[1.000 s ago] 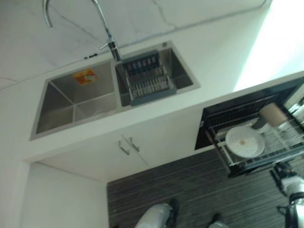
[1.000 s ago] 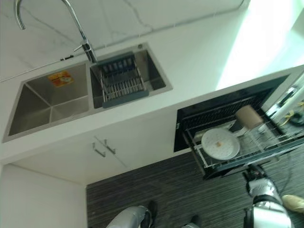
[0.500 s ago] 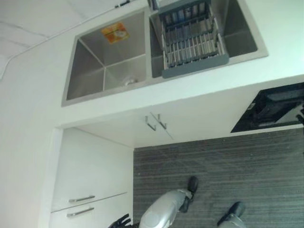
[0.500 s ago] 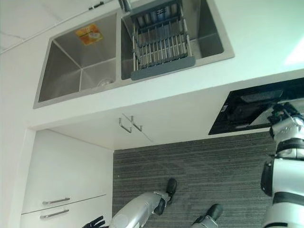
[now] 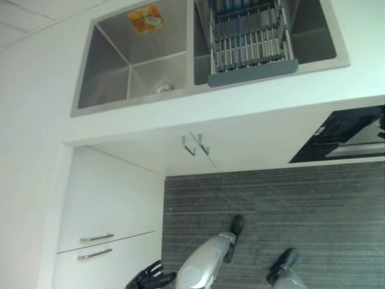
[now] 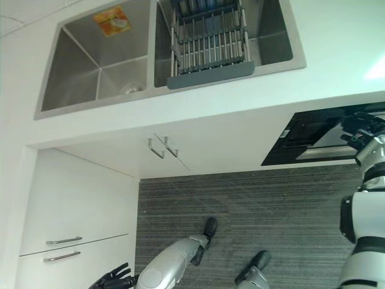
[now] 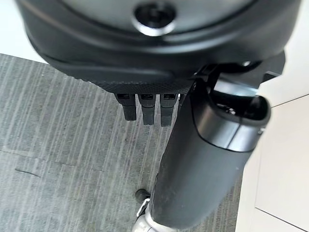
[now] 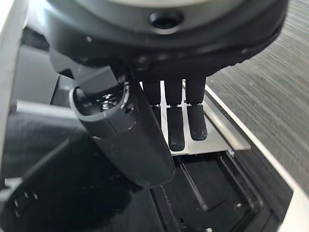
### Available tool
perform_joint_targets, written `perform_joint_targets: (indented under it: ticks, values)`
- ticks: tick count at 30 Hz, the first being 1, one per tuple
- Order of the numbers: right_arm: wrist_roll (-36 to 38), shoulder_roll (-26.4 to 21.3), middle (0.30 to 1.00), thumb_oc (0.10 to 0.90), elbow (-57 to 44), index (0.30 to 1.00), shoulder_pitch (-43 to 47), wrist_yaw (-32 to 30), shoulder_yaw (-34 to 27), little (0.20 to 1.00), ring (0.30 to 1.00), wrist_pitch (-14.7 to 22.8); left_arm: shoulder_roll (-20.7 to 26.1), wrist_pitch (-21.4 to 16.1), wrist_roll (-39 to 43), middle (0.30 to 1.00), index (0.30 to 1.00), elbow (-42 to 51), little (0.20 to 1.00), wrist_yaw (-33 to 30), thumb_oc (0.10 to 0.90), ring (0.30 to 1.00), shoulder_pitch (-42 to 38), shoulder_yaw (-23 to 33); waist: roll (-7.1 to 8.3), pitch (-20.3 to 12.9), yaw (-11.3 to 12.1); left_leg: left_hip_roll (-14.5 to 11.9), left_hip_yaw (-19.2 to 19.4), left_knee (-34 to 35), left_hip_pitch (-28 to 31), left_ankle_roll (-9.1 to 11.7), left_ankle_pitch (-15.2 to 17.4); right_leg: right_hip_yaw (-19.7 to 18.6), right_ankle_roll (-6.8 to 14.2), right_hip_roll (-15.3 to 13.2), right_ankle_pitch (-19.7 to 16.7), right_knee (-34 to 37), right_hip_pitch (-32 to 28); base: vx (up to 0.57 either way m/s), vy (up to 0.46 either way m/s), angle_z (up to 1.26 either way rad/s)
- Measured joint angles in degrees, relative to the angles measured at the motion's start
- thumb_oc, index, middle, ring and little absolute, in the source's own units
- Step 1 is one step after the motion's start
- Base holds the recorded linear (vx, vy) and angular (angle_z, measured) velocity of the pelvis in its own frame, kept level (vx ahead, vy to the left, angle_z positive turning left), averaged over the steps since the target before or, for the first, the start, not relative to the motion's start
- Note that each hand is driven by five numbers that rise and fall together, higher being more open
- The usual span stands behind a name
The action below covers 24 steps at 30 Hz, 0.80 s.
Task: Place the dishes in the dishwasher.
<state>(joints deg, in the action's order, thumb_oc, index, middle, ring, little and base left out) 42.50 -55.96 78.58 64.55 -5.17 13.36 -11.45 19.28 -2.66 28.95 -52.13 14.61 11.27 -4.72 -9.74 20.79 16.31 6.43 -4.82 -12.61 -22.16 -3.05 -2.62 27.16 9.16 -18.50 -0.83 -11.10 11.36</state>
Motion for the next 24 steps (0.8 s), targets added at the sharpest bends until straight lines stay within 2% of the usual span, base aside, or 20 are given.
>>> perform_joint_targets:
  ticks: [3,4,6,8,11,13,14,17,19,21,23,24]
  values:
    - [-1.5,1.2,0.9,0.8,-7.9,0.9,-8.8,3.9,-2.6,0.9,0.9,5.5,2.0,-0.3,0.0,0.9,0.9,1.0,0.9,-0.1,0.8,0.9,-1.1,1.0,3.03,2.0,-0.6,-1.5,-0.2,-0.7,0.0,0.6,0.3,-0.2,-1.0,1.2,0.6,-0.5,0.0,-0.07,-0.054,-0.03]
    - [-1.9,2.6,0.9,0.8,-13.9,0.9,-14.8,4.6,-4.4,0.9,0.9,8.4,2.2,-1.1,0.0,0.9,0.9,0.8,0.9,-0.3,0.8,0.9,-1.9,1.1,4.02,2.5,-1.4,-2.1,0.0,-1.4,-0.1,1.1,0.7,-0.4,-1.4,1.8,0.9,-0.8,-0.1,-0.08,-0.031,-0.09]
    - [-1.8,8.3,0.9,0.8,-24.6,0.9,-23.6,6.4,-7.7,0.9,0.9,12.3,2.0,-2.7,0.1,0.9,0.9,0.9,0.9,-0.2,0.8,0.9,-2.2,1.5,5.9,3.2,-3.4,-2.9,0.5,-2.5,0.3,1.5,1.3,-2.8,-1.7,2.5,1.3,-1.1,-0.2,-0.06,-0.043,-0.21]
    - [-1.9,15.4,0.9,0.8,-33.7,0.9,-30.0,8.4,-10.3,0.9,0.9,15.4,1.5,-3.8,0.1,0.9,0.9,0.3,0.9,-0.1,0.8,0.9,-4.0,2.1,6.52,3.3,-4.7,-4.1,1.7,-3.6,0.6,2.1,2.8,-4.3,-2.0,3.4,1.2,-1.3,-0.3,-0.08,-0.04,-0.36]
    - [-1.9,24.4,0.9,0.8,-39.2,0.9,-38.3,9.8,-10.0,0.9,0.9,18.8,0.0,-6.6,0.7,0.9,0.9,0.6,0.9,-0.3,0.8,0.9,-6.8,4.0,7.38,2.7,-5.6,-5.4,3.2,-5.1,1.4,1.9,3.9,-6.3,-2.7,4.1,1.6,-2.5,-0.2,-0.06,-0.065,-0.34]
    - [-1.8,30.0,0.9,0.8,-38.9,0.9,-44.2,11.2,-9.5,0.9,0.9,19.2,-0.2,-8.3,2.3,0.9,0.9,-0.5,0.9,-0.2,0.8,0.9,-7.4,4.0,9.26,0.7,-6.9,-5.9,4.1,-5.3,1.4,1.4,4.6,-7.3,-3.0,4.3,1.8,-3.0,0.4,-0.03,-0.078,-0.29]
    - [-1.8,32.5,0.9,0.8,-35.6,0.9,-47.8,12.3,-10.0,0.9,0.9,20.1,-0.3,-8.9,2.2,0.9,0.9,-2.3,0.9,-0.2,0.8,0.9,-8.0,4.1,10.48,-0.9,-8.1,-6.4,5.2,-5.5,1.9,1.4,5.0,-8.0,-3.0,4.5,1.8,-3.0,0.3,-0.03,-0.063,-0.23]
    - [-1.8,35.1,0.9,0.8,-26.7,0.9,-55.9,13.6,-10.1,0.9,0.9,20.4,-0.3,-9.2,2.1,0.9,0.9,-7.7,0.9,-0.7,0.8,0.9,-7.5,4.5,13.11,-7.4,-9.8,-7.4,7.1,-6.4,3.1,1.4,6.7,-9.9,-2.8,5.1,2.0,-2.8,-0.1,-0.01,-0.045,-0.4]
    - [-1.8,35.5,0.9,0.8,-21.1,0.9,-58.6,13.9,-12.2,0.9,0.9,20.8,-0.6,-9.3,1.8,0.9,0.9,-10.1,0.9,-1.7,0.8,0.9,-7.5,4.4,13.77,-9.3,-11.7,-7.8,7.7,-6.2,4.8,1.5,7.2,-10.8,-2.8,5.6,2.0,-2.3,-1.6,-0.02,-0.034,-0.25]
    - [-2.0,35.4,0.9,0.8,-17.5,0.9,-61.6,14.5,-11.9,0.9,0.9,21.3,-0.5,-9.4,1.6,0.9,0.9,-10.8,0.9,-2.0,0.8,0.9,-7.8,4.3,14.04,-11.7,-12.5,-8.5,8.3,-6.1,5.3,1.8,7.5,-11.5,-3.1,6.3,2.1,-1.8,-2.1,-0.02,-0.042,-0.25]
    - [-5.6,36.6,0.9,0.8,-13.5,0.9,-63.9,16.4,-10.4,0.9,0.9,22.5,-0.9,-9.6,-0.7,0.9,0.9,-10.6,0.9,-4.4,0.8,0.9,-8.2,4.2,13.5,-15.0,-13.0,-9.6,9.0,-5.9,6.5,2.2,7.5,-12.2,-4.1,7.3,2.5,-1.5,-2.5,-0.06,-0.072,-0.22]
    - [-7.0,36.9,0.9,0.8,-13.0,0.9,-64.7,16.9,-8.9,0.9,0.9,22.4,-1.2,-9.6,-0.8,0.9,0.9,-10.9,0.9,-5.0,0.8,0.9,-8.3,4.1,13.15,-16.2,-13.0,-9.9,9.0,-5.9,6.6,2.2,7.5,-12.3,-3.9,7.6,2.8,-1.4,-2.6,-0.05,-0.056,-0.13]
